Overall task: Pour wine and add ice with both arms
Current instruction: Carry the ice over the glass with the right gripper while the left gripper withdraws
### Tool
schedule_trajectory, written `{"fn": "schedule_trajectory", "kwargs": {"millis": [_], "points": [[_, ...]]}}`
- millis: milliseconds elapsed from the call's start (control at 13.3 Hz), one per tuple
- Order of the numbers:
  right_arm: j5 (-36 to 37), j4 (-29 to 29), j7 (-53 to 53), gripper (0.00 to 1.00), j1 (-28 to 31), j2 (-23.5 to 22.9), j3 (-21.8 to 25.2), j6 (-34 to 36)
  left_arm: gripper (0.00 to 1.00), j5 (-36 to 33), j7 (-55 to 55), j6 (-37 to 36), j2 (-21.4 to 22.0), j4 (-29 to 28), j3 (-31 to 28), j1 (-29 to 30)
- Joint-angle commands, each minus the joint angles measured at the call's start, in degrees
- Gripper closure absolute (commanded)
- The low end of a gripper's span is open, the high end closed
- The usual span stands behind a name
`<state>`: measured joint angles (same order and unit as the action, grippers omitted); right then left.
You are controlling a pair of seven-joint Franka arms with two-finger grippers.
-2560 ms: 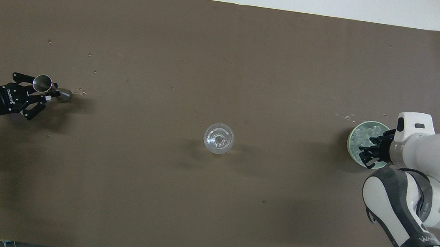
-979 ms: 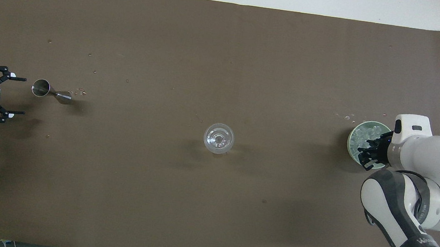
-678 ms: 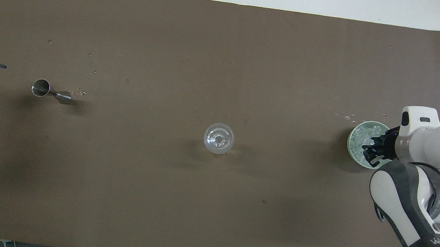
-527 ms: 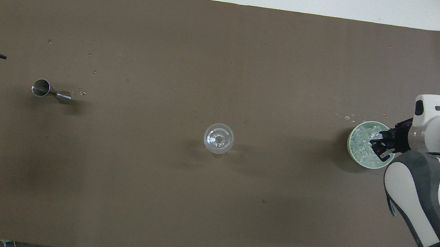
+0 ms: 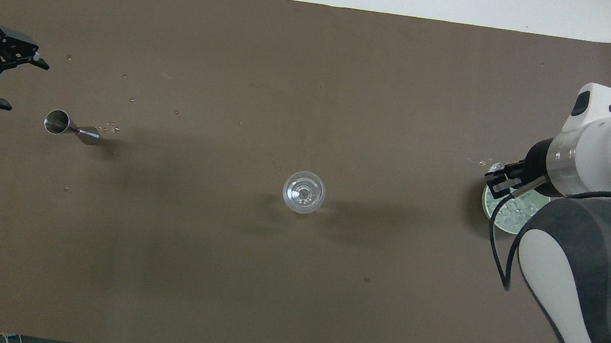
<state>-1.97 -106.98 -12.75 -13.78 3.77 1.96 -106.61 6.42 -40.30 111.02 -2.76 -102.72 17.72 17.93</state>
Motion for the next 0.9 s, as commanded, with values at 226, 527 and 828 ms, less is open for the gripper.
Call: {"fn": "schedule_trajectory", "kwargs": {"millis": [226, 527, 828], "points": [[-3.39, 8.55, 29.93, 1.00, -12.74, -2.98, -0.29, 0.45, 0.00, -3.95, 13.10, -6.93, 2.14, 4.96, -0.58, -3.78], [-3.30, 8.98, 39.54, 1.00, -19.61, -5.86, -0.29, -4.90, 0.00, -4.05, 27.98, -15.28, 0.48, 12.17, -4.95, -7.00], [-2.34, 9.96, 43.25, 1.00, -22.78, -9.92, -0.29, -7.47, 0.00, -4.05, 36.32, -22.05, -0.06, 15.88, -16.46, -17.46]]}}
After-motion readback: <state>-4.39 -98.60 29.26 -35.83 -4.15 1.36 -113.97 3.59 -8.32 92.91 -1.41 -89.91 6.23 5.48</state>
